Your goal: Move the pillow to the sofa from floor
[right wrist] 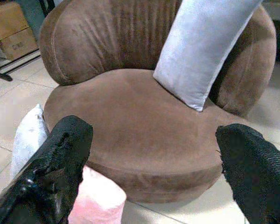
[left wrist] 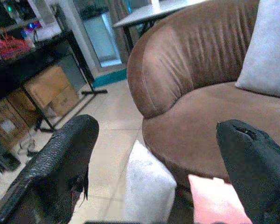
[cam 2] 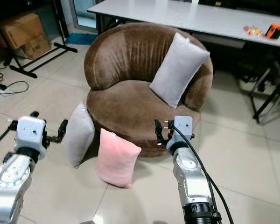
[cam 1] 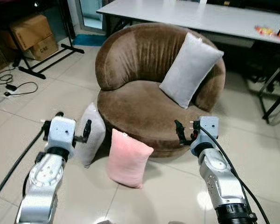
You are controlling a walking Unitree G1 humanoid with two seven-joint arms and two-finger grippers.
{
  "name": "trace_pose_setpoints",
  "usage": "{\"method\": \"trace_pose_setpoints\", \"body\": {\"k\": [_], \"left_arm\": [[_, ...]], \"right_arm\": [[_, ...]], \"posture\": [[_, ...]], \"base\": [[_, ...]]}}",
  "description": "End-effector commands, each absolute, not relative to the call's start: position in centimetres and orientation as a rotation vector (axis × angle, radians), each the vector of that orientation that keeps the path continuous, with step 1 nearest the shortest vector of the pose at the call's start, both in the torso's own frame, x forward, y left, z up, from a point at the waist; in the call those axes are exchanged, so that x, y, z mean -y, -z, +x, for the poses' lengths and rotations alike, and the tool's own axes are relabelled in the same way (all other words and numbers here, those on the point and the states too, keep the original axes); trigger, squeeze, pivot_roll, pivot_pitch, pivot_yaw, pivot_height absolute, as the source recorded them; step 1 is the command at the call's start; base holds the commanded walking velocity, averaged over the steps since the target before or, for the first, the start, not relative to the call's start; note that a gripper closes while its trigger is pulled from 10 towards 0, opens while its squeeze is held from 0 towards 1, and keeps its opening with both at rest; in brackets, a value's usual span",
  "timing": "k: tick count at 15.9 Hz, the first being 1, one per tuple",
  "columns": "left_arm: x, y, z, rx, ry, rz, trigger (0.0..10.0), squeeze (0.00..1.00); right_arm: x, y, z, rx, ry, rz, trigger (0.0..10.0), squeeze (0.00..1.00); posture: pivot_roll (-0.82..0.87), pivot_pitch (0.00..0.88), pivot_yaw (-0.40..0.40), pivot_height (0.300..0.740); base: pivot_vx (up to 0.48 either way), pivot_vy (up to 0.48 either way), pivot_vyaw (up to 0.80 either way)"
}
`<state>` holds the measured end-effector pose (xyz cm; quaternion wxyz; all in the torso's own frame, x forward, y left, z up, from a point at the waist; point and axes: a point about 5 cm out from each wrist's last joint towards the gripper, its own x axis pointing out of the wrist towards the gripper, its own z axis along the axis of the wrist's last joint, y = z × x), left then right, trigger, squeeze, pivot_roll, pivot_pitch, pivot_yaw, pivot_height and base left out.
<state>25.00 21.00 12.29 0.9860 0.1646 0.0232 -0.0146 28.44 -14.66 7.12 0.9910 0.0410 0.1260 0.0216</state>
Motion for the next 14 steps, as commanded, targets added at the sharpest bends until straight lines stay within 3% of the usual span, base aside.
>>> {"method": "trace_pose_setpoints", "body": {"k": [1, 5, 13, 14], "left_arm": [[-21.0, -12.3, 25.1, -0.045, 0.046, 0.344, 10.0, 0.0], [-21.0, -13.2, 25.2, -0.011, 0.061, 0.315, 10.0, 0.0], [-20.6, -12.9, 24.6, -0.013, 0.064, 0.29, 10.0, 0.0], [-20.6, -12.9, 24.5, -0.014, 0.061, 0.294, 10.0, 0.0]], "right_arm": [[14.9, -7.2, 28.5, -0.241, -0.023, 0.094, 10.0, 0.0], [14.2, -8.2, 28.9, -0.194, -0.061, 0.1, 10.0, 0.0], [13.7, -8.5, 29.2, -0.193, -0.117, 0.065, 10.0, 0.0], [14.0, -8.4, 29.5, -0.198, -0.097, 0.07, 10.0, 0.0]], "posture": [[-0.09, 0.0, 0.031, 0.74], [-0.07, 0.0, 0.019, 0.74], [-0.06, 0.0, -0.022, 0.74], [-0.06, 0.0, -0.032, 0.74]], "base": [[0.0, 0.0, 0.0], [0.0, 0.0, 0.0], [0.322, 0.0, 0.8], [0.345, 0.0, 0.0]]}}
